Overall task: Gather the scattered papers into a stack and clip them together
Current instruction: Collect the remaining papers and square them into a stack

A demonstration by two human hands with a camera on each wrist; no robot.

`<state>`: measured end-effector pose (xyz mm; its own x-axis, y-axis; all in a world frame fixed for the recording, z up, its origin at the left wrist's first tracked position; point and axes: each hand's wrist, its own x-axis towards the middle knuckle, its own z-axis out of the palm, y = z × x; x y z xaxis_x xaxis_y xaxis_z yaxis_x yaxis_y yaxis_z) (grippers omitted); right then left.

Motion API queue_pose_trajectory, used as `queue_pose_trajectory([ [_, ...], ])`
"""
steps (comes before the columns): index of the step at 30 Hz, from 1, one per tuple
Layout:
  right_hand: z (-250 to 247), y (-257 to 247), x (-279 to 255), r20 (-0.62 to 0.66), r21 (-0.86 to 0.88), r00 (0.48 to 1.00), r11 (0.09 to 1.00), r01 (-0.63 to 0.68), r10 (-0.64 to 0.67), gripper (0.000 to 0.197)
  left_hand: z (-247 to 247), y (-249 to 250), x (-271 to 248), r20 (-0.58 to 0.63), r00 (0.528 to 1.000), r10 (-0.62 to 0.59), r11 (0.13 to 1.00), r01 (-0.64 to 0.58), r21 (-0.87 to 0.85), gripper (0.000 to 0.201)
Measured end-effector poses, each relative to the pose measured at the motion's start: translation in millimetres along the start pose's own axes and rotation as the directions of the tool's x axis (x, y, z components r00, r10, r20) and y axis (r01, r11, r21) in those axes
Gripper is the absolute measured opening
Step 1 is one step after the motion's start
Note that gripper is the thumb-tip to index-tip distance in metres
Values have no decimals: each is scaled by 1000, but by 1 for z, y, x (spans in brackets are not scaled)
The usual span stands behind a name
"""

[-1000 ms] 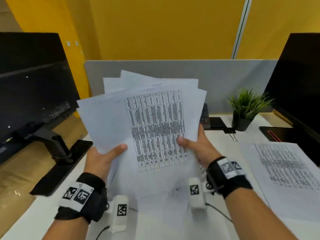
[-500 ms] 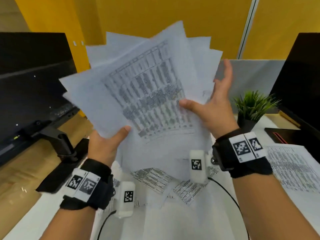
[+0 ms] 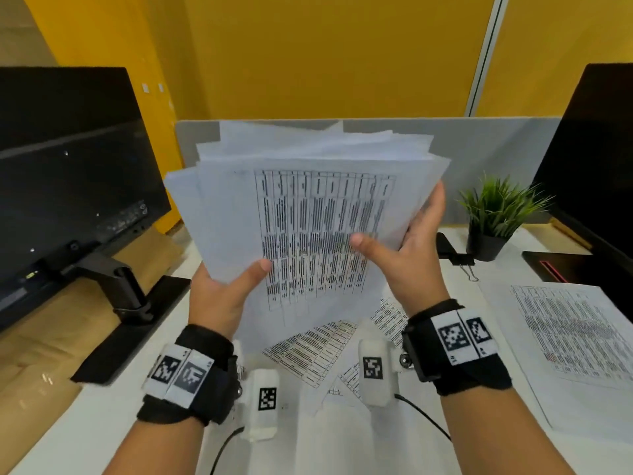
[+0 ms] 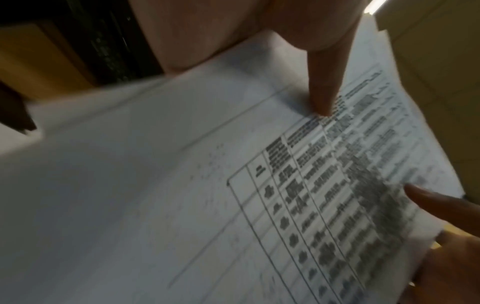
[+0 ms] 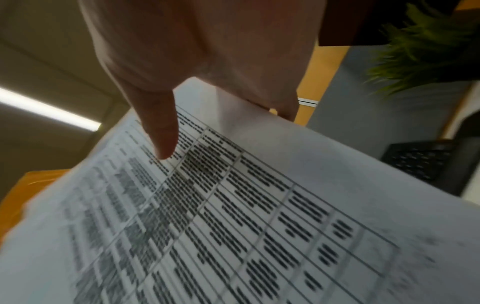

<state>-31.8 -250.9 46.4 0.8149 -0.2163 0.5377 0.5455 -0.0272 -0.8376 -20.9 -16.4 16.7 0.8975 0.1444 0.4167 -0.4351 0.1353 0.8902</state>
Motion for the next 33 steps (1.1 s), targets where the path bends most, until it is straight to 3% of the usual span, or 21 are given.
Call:
queue_pose_trajectory([
  [4, 1, 29, -21, 46, 58, 968, 966, -251, 249, 127, -8, -16, -10, 44, 990, -132, 990, 130, 44, 88],
  [6, 3, 42, -33, 101, 74, 937, 936, -343, 336, 121, -6, -22, -17, 46, 985, -165, 983, 160, 87, 70],
  [8, 7, 42, -35, 103, 64, 938, 939, -338, 331, 109, -1, -21, -19, 30, 986, -163, 983, 160, 94, 43],
  [10, 10, 35, -27, 65, 61, 955, 954, -292, 288, 99, 2, -16, -12, 33, 990, -136, 989, 133, 69, 33],
  [13, 9, 25, -8, 36, 69, 977, 975, -213, 211, 97, 3, -4, -2, 64, 994, -91, 994, 87, 62, 35],
  [17, -1, 34, -11, 8, 35, 962, 961, -274, 274, 106, -7, -13, -4, 95, 989, -117, 991, 109, 81, 75],
  [21, 4, 43, -24, 64, 27, 942, 943, -331, 329, 85, 0, -17, -12, 77, 986, -150, 987, 145, 71, 45],
  [23, 9, 35, -21, 44, 50, 949, 948, -315, 313, 72, 3, -10, -8, 71, 990, -118, 991, 113, 73, 43],
  [26, 12, 26, -14, 10, 80, 967, 964, -255, 255, 72, 0, 2, 1, 95, 994, -55, 997, 50, 57, 67],
  [28, 13, 26, -18, -10, 51, 966, 965, -259, 260, 70, -1, 1, 1, 103, 992, -77, 996, 72, 48, 85],
  [30, 13, 30, -28, -8, 13, 958, 958, -287, 287, 65, -1, -5, -5, 94, 988, -121, 992, 117, 51, 76],
  [33, 15, 35, -37, -31, 16, 949, 950, -312, 313, 57, 6, -11, -15, 50, 988, -145, 984, 139, 109, 40],
])
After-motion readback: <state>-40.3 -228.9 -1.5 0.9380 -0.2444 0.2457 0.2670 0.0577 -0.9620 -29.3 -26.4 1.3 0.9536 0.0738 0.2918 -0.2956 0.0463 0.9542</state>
